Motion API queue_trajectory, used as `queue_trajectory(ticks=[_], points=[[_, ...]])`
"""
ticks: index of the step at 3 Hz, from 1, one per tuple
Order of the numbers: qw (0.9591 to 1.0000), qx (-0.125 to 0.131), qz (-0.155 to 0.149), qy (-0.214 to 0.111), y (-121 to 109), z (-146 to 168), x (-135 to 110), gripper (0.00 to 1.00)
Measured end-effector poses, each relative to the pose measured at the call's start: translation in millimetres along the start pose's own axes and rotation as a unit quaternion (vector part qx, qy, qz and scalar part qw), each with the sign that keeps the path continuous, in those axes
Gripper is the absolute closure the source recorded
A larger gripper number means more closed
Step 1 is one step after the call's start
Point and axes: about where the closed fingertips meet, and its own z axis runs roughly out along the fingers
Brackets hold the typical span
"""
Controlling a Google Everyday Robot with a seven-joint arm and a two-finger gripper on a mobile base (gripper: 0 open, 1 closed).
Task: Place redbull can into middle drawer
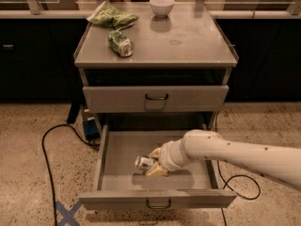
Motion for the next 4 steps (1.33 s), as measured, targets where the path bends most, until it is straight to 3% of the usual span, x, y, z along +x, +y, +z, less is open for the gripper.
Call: queue_trajectory(ticks=[1, 2, 4], points=[[0.9991, 0.03, 0.017, 0.024, -22, 48, 8, 1.0], [0.9965, 0.061, 0.03, 0.048, -52, 75, 18, 1.0], [0.9969, 0.058, 0.024, 0.047, -45, 70, 18, 1.0]])
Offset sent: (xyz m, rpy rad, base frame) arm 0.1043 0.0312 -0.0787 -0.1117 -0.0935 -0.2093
